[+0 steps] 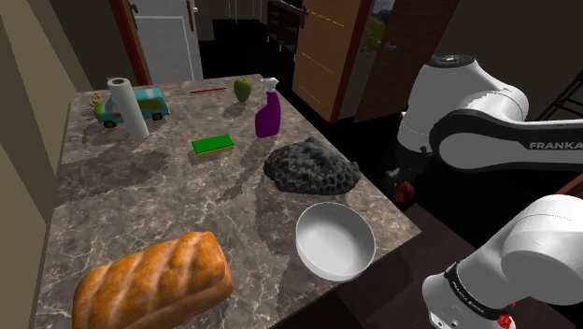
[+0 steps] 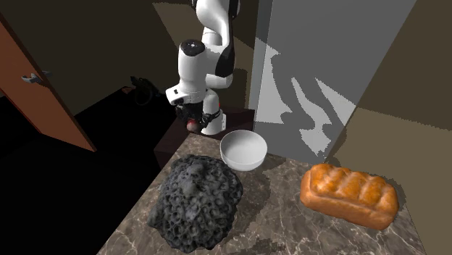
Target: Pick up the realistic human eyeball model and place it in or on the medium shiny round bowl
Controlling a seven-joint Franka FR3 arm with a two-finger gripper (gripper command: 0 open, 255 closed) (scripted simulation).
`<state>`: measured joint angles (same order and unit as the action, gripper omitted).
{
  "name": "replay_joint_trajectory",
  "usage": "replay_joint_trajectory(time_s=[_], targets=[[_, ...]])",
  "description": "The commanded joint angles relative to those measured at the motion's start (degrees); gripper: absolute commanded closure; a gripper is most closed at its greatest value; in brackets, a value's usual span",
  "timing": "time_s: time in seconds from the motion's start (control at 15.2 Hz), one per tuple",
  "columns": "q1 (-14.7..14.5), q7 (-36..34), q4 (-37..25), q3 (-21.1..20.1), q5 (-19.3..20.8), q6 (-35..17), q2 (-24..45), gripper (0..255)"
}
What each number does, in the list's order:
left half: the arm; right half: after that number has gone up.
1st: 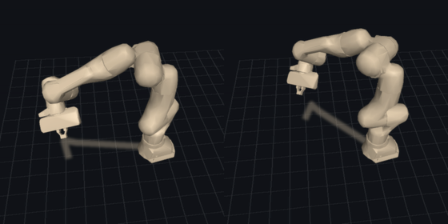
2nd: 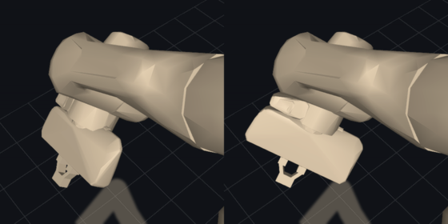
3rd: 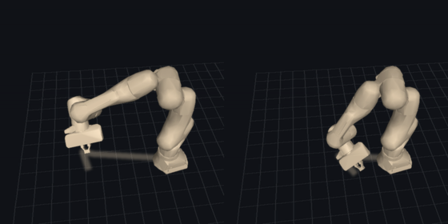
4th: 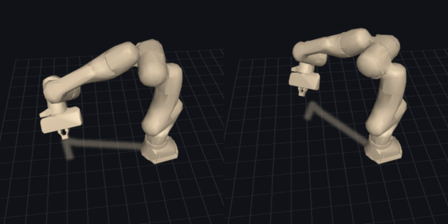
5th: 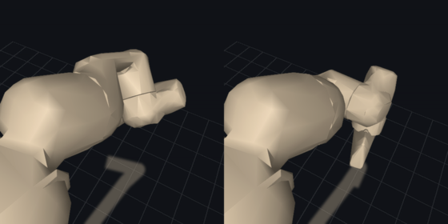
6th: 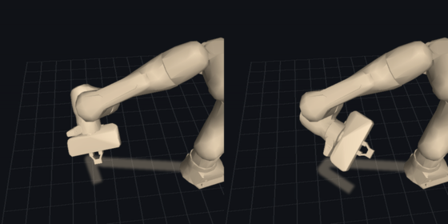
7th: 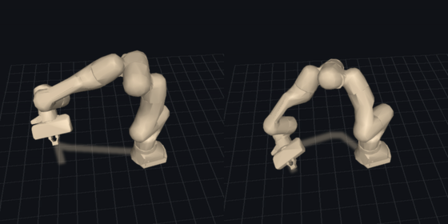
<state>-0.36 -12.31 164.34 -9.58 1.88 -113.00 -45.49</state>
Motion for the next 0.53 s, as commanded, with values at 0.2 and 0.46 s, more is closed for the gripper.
replay_joint_trajectory(time_s=[0.2,0.46], targets=[[0.03,0.67,-2.96,0.48,0.14,4.82,-1.88,255],[0.10,1.11,-5.57,0.77,0.27,8.34,-2.82,255]])
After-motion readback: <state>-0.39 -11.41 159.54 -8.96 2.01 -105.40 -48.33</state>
